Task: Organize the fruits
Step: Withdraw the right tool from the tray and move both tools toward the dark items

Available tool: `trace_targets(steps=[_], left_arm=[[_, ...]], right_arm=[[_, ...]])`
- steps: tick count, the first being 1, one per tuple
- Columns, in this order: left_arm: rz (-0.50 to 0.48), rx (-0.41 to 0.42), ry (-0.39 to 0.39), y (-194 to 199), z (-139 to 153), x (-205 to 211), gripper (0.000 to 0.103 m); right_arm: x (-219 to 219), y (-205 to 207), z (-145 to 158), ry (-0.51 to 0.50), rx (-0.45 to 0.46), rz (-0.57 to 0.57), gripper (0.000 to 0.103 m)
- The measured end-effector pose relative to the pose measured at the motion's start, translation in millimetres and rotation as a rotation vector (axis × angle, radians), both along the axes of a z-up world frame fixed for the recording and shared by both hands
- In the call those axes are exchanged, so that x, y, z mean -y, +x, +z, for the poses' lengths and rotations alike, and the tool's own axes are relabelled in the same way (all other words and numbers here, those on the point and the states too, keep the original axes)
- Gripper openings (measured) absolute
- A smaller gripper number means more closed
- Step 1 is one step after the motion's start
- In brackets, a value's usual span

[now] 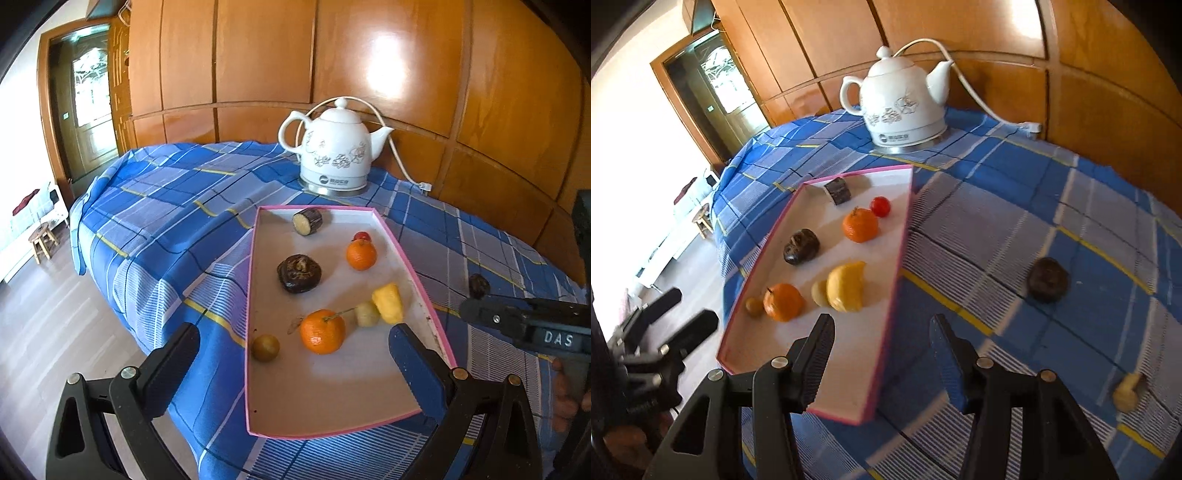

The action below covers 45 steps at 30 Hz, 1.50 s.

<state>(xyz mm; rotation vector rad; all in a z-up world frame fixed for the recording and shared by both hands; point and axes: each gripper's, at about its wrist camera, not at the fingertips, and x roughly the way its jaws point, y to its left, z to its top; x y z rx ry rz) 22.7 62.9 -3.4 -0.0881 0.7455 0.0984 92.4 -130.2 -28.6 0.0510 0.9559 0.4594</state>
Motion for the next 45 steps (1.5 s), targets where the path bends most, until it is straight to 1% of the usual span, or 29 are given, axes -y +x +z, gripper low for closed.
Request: trace_targets(steps=[7,14,24,30,36,38,40,45], left_arm=[[-0.048,0.017,0.021,-3,7,17,0.103],[-0.095,0.021,0.041,-4,10,35,0.103],[-0.148,0.022,0.065,1,14,59,0.103],[-0.178,0.021,0.084,5,16,73,0.103],[-0.206,0.012,0.107,12,16,89,0.103],[-0.216,0.009,0.116,15,15,94,0.103],[-0.224,0.007,0.123,18,15,99,0.103],[-0.252,0.006,0.135,27,15,114,0.103]], right_arm=[[35,-15,10,-0.031,0.034,-0.051,0.054],[73,-20,16,-0.054,0.051,-0.123,0.054],[133,-14,23,-0.11,0.067,-0.228,0.054],[168,-5,19,-0.13,0.071,-0.286,0.054],[200,-1,9,-0.079,0.063,-0.353,0.054],[211,2,4,-0.053,0.033,-0.395,0.054],[216,3,3,-0.021,0.01,-0.413,0.054],[224,6,0,0.029,-0.032,-0.435,0.054]])
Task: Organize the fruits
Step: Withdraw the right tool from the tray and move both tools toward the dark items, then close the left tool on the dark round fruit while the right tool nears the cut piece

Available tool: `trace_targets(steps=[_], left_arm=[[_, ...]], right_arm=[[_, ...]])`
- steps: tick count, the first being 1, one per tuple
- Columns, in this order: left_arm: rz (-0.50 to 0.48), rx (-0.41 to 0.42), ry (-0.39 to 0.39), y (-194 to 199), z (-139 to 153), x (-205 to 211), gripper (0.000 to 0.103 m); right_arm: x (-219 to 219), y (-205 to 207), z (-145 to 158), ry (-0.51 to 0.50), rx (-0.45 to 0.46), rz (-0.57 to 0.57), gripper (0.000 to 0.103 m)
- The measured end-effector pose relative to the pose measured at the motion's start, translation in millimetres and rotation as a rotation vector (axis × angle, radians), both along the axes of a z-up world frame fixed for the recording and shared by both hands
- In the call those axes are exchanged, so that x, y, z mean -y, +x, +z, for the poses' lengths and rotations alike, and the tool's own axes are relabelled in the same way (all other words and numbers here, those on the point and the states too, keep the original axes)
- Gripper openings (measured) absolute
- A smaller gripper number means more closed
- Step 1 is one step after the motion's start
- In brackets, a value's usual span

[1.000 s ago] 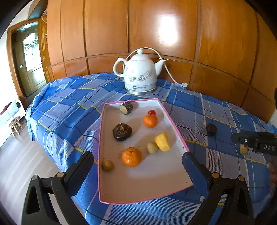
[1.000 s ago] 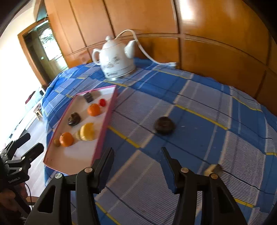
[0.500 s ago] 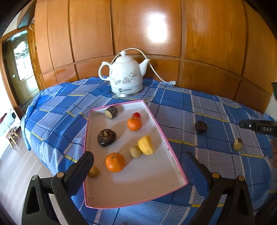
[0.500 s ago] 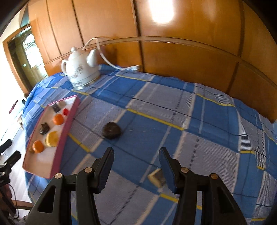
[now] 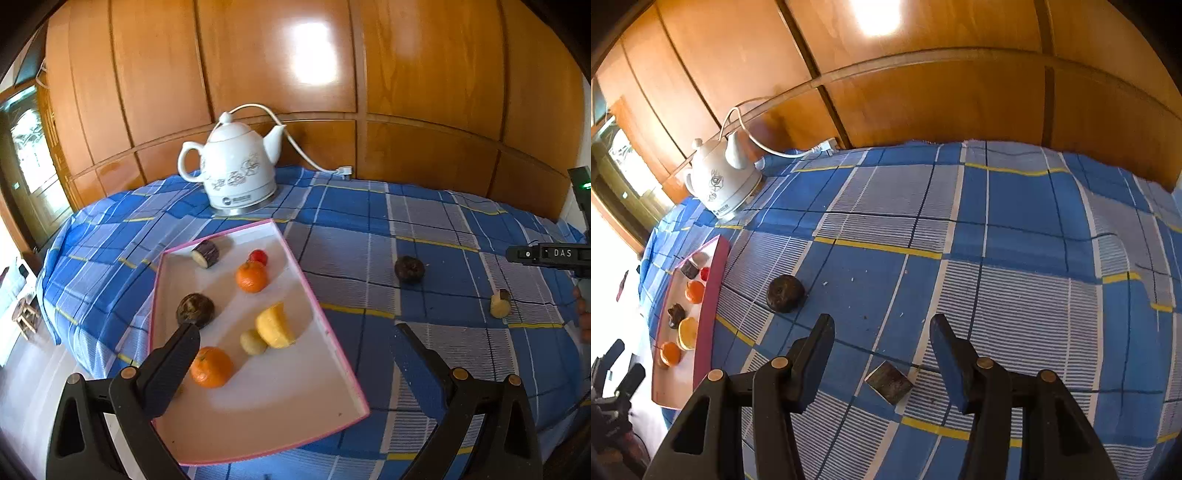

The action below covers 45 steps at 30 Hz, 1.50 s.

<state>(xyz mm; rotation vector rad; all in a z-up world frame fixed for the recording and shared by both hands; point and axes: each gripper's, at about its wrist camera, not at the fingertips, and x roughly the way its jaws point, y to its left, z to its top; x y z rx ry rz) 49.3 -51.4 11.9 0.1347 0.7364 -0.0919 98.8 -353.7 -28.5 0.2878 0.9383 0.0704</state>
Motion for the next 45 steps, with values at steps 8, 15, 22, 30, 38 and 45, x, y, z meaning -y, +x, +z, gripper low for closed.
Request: trace_targets(steps=[8,15,22,30,38,45], left_arm=[[-0.049,-0.005,0.007,12,1,21,0.103],[-0.081,-0.024,-0.011,23,-2,34,0.103],[-0.136,-0.068,-0.042,42,-6,48,0.101],[-0.213,-0.125,-0.064,78,-13,75,0.087],[-0.283,-0.241,-0.055,121,-48,112,0.071],[-0.265,-0.315,-0.033,152,-83,131,0.07]], right_arm=[[6,5,-9,0.025,-0.059,-0.027,0.054],[5,8,-13,0.012,-0.088,-0.025,0.058],[14,9,-17,0.024,-0.107,-0.071,0.058],[14,10,-21,0.033,-0.139,-0.069,0.058],[16,11,-23,0.05,-0.145,-0.075,0.058],[19,12,-24,0.064,-0.149,-0.078,0.058]])
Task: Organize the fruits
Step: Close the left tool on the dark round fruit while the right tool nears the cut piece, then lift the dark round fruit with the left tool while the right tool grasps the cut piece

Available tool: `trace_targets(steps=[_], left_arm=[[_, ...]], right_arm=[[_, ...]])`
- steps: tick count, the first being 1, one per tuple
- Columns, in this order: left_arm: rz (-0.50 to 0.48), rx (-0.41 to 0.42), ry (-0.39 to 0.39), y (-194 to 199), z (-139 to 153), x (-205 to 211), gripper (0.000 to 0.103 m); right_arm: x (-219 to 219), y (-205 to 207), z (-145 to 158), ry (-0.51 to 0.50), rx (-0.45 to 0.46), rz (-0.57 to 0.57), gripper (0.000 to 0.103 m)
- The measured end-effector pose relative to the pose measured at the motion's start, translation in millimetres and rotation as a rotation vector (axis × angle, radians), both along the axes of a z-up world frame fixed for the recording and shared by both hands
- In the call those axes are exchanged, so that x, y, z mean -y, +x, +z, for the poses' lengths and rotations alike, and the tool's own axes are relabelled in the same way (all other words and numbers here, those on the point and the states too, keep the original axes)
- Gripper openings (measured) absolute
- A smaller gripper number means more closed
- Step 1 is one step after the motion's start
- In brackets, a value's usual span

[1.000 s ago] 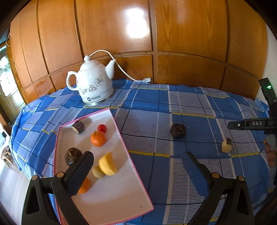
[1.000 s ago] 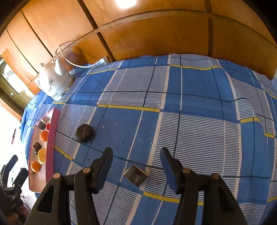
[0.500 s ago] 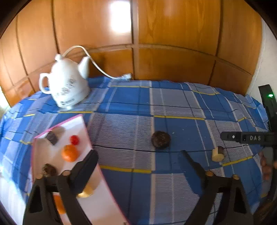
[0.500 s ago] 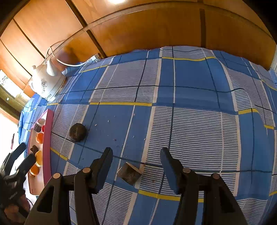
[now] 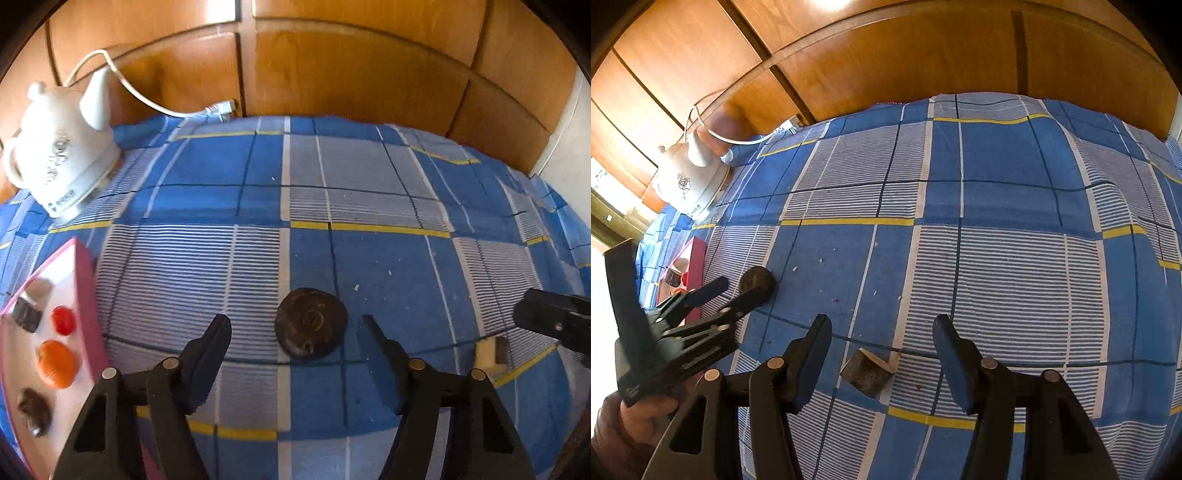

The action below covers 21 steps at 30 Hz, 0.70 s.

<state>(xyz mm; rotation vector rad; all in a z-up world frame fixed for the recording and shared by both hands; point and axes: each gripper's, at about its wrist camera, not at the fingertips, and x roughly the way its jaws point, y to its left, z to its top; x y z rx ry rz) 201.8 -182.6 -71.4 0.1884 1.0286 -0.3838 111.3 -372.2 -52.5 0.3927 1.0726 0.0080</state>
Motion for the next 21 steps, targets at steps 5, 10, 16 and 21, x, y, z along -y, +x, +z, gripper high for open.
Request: trace_targets(steps=[5,10,16,21], left_arm=[[-0.008,-0.031,-0.032,5,-11,5,0.045],[0.002,-0.011,-0.063,-13,0,-2,0.045],[0.0,0.028,-0.105,-43,22,-21,0.045],[0.013,0.079,-0.118,-67,40,-37,0.045]], right_arm=[[-2,2,-3,-0.002,-0.01,0.016,0.058],[-21,7,-15,-0.042,-0.067,0.108,0.058],[-41,9,-30,-0.124,-0.116,0.19,0.058],[-49,7,-37,-0.178,-0.129,0.227,0.058]])
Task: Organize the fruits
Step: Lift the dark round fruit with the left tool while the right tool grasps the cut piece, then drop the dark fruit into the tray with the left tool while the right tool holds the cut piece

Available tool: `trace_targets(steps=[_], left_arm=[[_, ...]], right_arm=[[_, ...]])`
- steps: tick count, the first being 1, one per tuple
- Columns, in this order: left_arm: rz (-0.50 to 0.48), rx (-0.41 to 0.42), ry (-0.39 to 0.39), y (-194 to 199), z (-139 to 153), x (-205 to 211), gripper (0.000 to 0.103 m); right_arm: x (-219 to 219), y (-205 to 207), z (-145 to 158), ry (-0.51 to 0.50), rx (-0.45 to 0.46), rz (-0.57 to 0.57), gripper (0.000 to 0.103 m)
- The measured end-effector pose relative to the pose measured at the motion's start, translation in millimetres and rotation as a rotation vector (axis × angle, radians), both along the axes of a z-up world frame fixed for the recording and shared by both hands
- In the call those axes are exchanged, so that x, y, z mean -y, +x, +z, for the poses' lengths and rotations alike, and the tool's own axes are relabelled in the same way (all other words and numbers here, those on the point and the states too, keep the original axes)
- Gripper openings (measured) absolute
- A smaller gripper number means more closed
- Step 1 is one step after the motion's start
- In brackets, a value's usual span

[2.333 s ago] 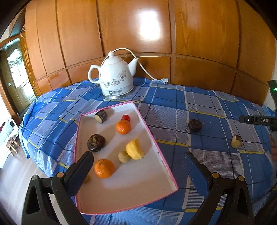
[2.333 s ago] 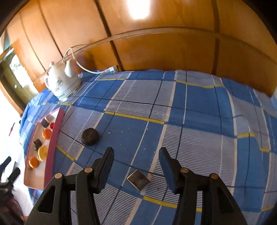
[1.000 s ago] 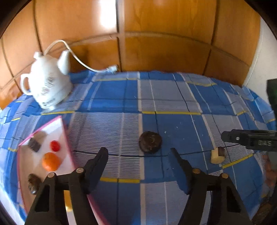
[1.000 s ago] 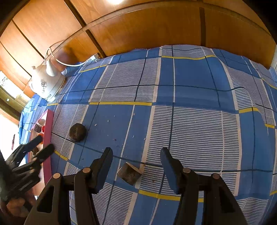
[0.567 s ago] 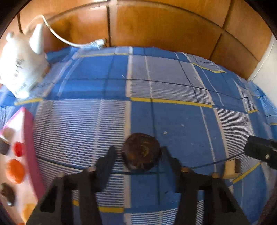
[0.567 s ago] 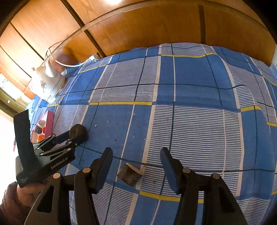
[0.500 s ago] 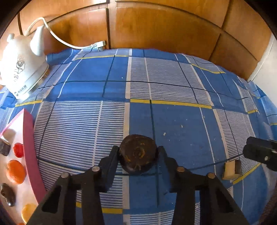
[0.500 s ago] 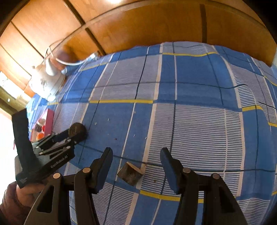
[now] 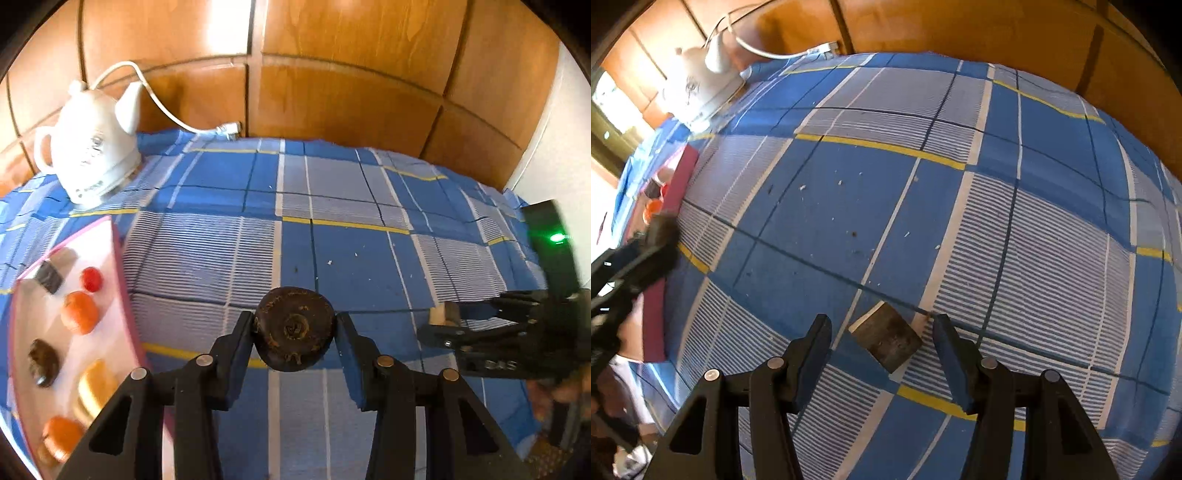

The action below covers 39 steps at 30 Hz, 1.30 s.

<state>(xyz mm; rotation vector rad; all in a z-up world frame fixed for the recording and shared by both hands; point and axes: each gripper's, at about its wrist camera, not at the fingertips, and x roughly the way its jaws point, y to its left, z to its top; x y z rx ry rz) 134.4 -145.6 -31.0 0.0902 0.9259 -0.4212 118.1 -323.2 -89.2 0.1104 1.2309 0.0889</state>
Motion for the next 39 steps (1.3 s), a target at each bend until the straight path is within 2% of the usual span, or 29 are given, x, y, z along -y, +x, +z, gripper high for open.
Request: trace_targets(steps=[9,23,28,29,30,34,39], left_arm=[[0.078,0.053,-0.006,-34,23,-39,0.045],[0.185,0.061,-0.029,-60,30,-92,0.045],[0.208,0.07,-0.027,-66,32,-103,0.045],[0.213,0.072,-0.026,-67,32,-105,0.045],[0.218,0.072,-0.026,-67,32,-107,0.045],[0.237,0.082,-0.022,-69,33,-114,0.045],[0.259,0.083,-0.027,-71,33,-122,0.045]], right_arm=[[-6,1,-4,-0.044,0.011,0.027,0.058],[-14,-4,-6,-0.062,0.023,0.037,0.058],[-15,-7,-7,-0.091,0.03,0.044,0.048],[-16,-8,-6,-0.096,0.033,0.044,0.04],[-16,-8,-5,-0.101,0.041,0.048,0.038],[-27,-13,-5,-0.165,0.064,0.081,0.038],[-31,-16,-6,-0.152,0.064,0.087,0.038]])
